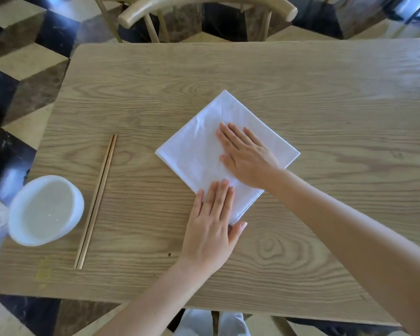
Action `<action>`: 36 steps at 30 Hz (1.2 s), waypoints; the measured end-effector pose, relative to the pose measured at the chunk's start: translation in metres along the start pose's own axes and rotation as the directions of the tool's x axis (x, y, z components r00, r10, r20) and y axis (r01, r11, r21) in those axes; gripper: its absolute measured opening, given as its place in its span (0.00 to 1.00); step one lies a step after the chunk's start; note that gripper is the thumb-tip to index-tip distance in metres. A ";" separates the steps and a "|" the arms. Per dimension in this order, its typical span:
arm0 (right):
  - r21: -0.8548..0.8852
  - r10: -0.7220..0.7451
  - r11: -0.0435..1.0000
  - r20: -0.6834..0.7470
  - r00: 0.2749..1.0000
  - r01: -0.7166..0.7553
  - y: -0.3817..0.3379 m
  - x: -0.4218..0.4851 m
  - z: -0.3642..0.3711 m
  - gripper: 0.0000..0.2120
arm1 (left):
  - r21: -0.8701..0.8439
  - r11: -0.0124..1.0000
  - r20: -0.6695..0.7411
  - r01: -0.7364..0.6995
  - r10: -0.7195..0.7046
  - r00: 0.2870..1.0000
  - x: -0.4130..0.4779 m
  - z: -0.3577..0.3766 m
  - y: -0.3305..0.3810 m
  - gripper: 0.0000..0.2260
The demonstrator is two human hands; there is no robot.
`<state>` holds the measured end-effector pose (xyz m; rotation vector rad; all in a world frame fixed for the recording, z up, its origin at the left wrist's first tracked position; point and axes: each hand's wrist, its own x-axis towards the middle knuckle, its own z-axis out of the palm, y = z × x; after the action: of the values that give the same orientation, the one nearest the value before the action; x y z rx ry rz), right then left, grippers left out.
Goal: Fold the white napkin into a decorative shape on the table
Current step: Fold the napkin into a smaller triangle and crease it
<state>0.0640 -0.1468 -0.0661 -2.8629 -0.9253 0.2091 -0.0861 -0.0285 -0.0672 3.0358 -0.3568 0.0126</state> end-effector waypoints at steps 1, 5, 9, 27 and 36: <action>0.009 0.000 1.000 -0.002 1.000 0.000 0.001 0.000 0.000 0.31 | 0.010 1.000 0.003 -0.001 0.001 1.000 0.000 0.001 0.001 0.29; 0.040 0.098 0.994 -0.005 0.995 -0.098 0.014 0.026 -0.005 0.27 | 0.041 0.999 0.054 -0.020 0.018 0.998 0.000 -0.003 -0.001 0.29; 0.087 0.126 0.988 0.016 0.992 -0.127 0.020 0.039 -0.011 0.28 | 0.058 0.998 0.087 -0.025 0.020 0.996 0.006 -0.012 -0.004 0.29; 0.609 0.487 0.663 0.092 0.869 -0.436 0.038 0.092 -0.062 0.18 | -0.094 0.995 -0.009 -0.032 0.032 0.999 0.066 0.001 -0.028 0.23; 0.747 0.494 0.578 0.000 0.869 -0.328 0.021 0.089 -0.082 0.08 | -0.242 0.967 0.042 -0.077 0.090 0.995 0.065 -0.005 -0.035 0.23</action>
<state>0.1610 -0.1172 0.0024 -2.2025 -0.0380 0.2421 -0.0143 -0.0090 -0.0644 2.7845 -0.4543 -0.0978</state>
